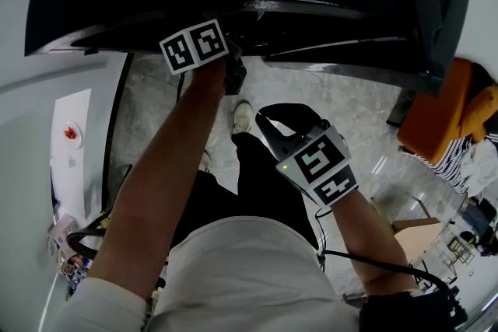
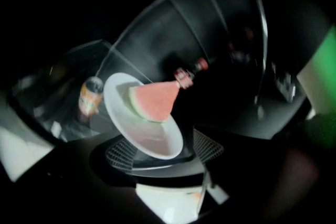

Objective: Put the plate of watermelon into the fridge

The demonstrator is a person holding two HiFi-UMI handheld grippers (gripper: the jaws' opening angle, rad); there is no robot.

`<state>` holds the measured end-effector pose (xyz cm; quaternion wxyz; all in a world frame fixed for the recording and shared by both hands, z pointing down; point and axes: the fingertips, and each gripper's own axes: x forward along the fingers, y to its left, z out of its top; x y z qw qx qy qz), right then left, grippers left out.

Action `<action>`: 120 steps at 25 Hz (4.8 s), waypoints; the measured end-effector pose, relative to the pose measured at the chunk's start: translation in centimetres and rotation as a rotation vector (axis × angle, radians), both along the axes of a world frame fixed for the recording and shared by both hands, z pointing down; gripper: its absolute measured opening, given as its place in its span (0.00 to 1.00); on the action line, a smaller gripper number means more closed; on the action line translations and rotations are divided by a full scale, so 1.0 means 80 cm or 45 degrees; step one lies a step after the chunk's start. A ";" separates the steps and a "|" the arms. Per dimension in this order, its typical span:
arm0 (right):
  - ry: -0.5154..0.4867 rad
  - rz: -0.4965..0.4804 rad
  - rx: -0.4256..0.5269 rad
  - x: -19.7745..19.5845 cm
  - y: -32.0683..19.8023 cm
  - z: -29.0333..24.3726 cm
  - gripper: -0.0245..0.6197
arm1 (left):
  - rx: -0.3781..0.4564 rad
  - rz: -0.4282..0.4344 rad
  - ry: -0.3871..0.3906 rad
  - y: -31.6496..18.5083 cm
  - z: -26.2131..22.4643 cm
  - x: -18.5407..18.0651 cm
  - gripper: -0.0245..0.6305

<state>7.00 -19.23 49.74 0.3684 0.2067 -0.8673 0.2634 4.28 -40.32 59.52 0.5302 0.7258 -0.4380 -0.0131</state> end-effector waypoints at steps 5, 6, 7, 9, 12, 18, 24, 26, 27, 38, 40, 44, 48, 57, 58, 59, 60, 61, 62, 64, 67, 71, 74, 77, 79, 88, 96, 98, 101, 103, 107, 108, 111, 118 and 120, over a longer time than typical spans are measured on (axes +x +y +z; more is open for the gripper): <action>0.007 0.004 -0.013 0.003 0.005 0.003 0.08 | 0.110 0.228 -0.447 0.009 0.016 0.006 0.54; 0.008 0.005 -0.016 0.003 0.006 0.004 0.08 | 0.124 0.265 -0.509 0.011 0.019 0.007 0.54; 0.008 0.006 -0.018 0.004 0.006 0.004 0.08 | 0.136 0.300 -0.567 0.014 0.022 0.008 0.54; 0.009 0.007 -0.018 0.004 0.006 0.004 0.08 | 0.159 0.363 -0.676 0.018 0.027 0.010 0.54; 0.011 0.014 -0.023 0.006 0.006 0.006 0.08 | 0.189 0.427 -0.830 0.019 0.032 0.010 0.54; 0.009 0.021 -0.035 0.007 0.007 0.008 0.08 | 0.160 0.540 -1.073 0.025 0.047 0.001 0.54; -0.023 0.038 -0.060 0.004 0.008 0.006 0.08 | 0.055 0.633 -1.153 0.033 0.050 -0.002 0.54; -0.025 0.033 -0.059 0.003 0.009 0.006 0.08 | 0.057 0.631 -1.133 0.037 0.053 -0.004 0.53; -0.025 0.031 -0.058 0.002 0.009 0.006 0.08 | 0.073 0.632 -1.132 0.037 0.053 -0.004 0.53; 0.000 0.032 -0.030 0.003 0.012 0.004 0.08 | 0.102 0.638 -1.091 0.050 0.048 -0.008 0.54; 0.003 0.038 -0.025 0.001 0.016 0.003 0.08 | 0.109 0.642 -1.082 0.057 0.044 -0.010 0.54; 0.020 0.047 -0.015 -0.003 0.031 -0.001 0.08 | 0.131 0.654 -1.036 0.081 0.027 -0.013 0.53; 0.018 0.087 0.035 -0.013 0.046 -0.007 0.08 | 0.164 0.698 -0.985 0.120 0.003 -0.023 0.53; 0.037 0.225 0.127 -0.027 0.108 -0.025 0.08 | 0.320 0.766 -0.836 0.238 -0.085 -0.070 0.33; 0.033 0.243 0.136 -0.030 0.118 -0.031 0.08 | 0.337 0.755 -0.807 0.255 -0.096 -0.077 0.27; 0.030 0.257 0.144 -0.035 0.129 -0.036 0.08 | 0.347 0.746 -0.779 0.272 -0.106 -0.085 0.23; 0.029 0.265 0.151 -0.040 0.139 -0.040 0.08 | 0.352 0.744 -0.755 0.290 -0.115 -0.094 0.19; 0.029 0.270 0.156 -0.046 0.150 -0.044 0.08 | 0.356 0.748 -0.734 0.307 -0.124 -0.102 0.15; 0.031 0.272 0.161 -0.051 0.160 -0.048 0.08 | 0.363 0.757 -0.710 0.323 -0.133 -0.108 0.13; 0.035 0.275 0.180 -0.059 0.179 -0.056 0.08 | 0.397 0.786 -0.621 0.356 -0.154 -0.114 0.07; 0.031 0.299 0.210 -0.072 0.209 -0.070 0.08 | 0.466 0.817 -0.448 0.408 -0.193 -0.124 0.06; 0.017 0.330 0.229 -0.090 0.248 -0.089 0.08 | 0.530 0.861 -0.361 0.472 -0.237 -0.149 0.06; 0.016 0.329 0.247 -0.103 0.274 -0.103 0.08 | 0.569 0.914 -0.353 0.514 -0.263 -0.168 0.06; 0.013 0.331 0.272 -0.114 0.296 -0.119 0.08 | 0.606 0.970 -0.369 0.552 -0.283 -0.185 0.06; 0.009 0.331 0.284 -0.119 0.309 -0.129 0.08 | 0.613 0.993 -0.368 0.575 -0.293 -0.196 0.06; -0.004 0.310 0.294 -0.134 0.352 -0.156 0.08 | 0.623 1.045 -0.348 0.637 -0.324 -0.216 0.06; -0.010 0.256 0.325 -0.148 0.376 -0.177 0.07 | 0.661 1.046 -0.361 0.659 -0.340 -0.218 0.06; -0.010 0.245 0.334 -0.152 0.382 -0.179 0.07 | 0.666 1.043 -0.360 0.666 -0.341 -0.219 0.06; -0.015 0.232 0.345 -0.156 0.390 -0.183 0.07 | 0.666 1.034 -0.355 0.673 -0.342 -0.221 0.06; -0.014 0.224 0.345 -0.158 0.395 -0.184 0.06 | 0.660 1.024 -0.354 0.676 -0.341 -0.223 0.06; -0.005 0.213 0.347 -0.158 0.403 -0.182 0.06 | 0.644 1.009 -0.350 0.680 -0.336 -0.227 0.06; -0.004 0.212 0.348 -0.158 0.404 -0.182 0.06 | 0.640 1.010 -0.351 0.681 -0.333 -0.227 0.06; -0.005 0.210 0.348 -0.159 0.406 -0.181 0.06 | 0.637 1.014 -0.354 0.682 -0.329 -0.226 0.06; -0.003 0.216 0.352 -0.159 0.405 -0.181 0.06 | 0.643 1.019 -0.352 0.677 -0.331 -0.222 0.06; 0.001 0.218 0.351 -0.157 0.402 -0.181 0.06 | 0.642 1.022 -0.355 0.672 -0.332 -0.221 0.06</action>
